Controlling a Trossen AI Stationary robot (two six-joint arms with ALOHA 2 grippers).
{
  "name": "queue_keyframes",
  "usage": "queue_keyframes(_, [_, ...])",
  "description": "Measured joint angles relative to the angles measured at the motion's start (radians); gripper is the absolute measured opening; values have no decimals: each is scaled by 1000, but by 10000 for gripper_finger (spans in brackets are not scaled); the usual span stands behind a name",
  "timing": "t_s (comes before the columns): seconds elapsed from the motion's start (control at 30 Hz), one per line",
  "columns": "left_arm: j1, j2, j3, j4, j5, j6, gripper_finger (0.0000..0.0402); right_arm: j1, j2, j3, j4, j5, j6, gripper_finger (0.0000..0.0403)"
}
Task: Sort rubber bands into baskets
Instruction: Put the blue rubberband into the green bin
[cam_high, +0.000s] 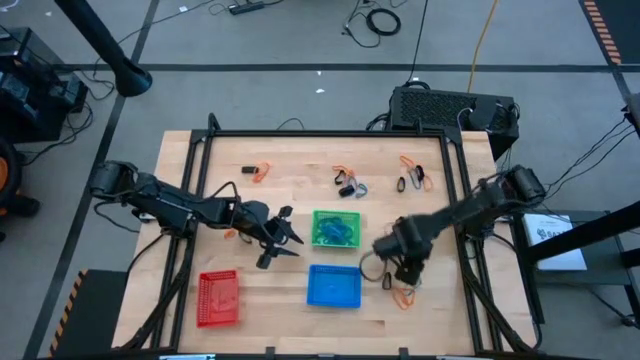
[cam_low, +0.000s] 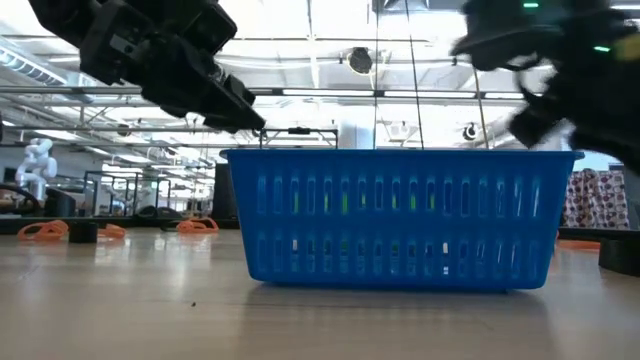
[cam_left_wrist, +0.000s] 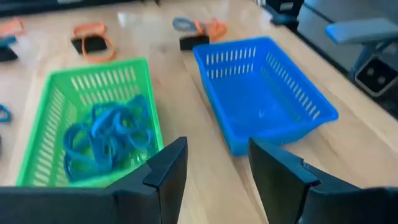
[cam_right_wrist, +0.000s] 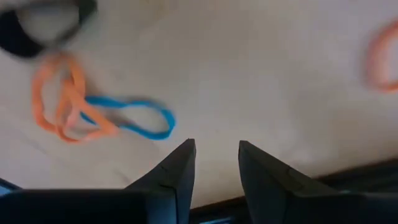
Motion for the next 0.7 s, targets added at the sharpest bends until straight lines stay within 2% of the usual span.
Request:
queue_keyframes(0.17, [0,6,0,57,0,0,177,92,0,-73,146,1,84,116])
queue_keyframes(0.3, [0,6,0,65,0,1,177,131,0,-89,193,5,128,116])
queue_keyframes(0.57, [-1,5,0,66,0,26,177,156,3,-90,314,35,145,116])
queue_keyframes(0.7, [-1,5,0,65,0,27,177,156,3,-90,308,33,142,116])
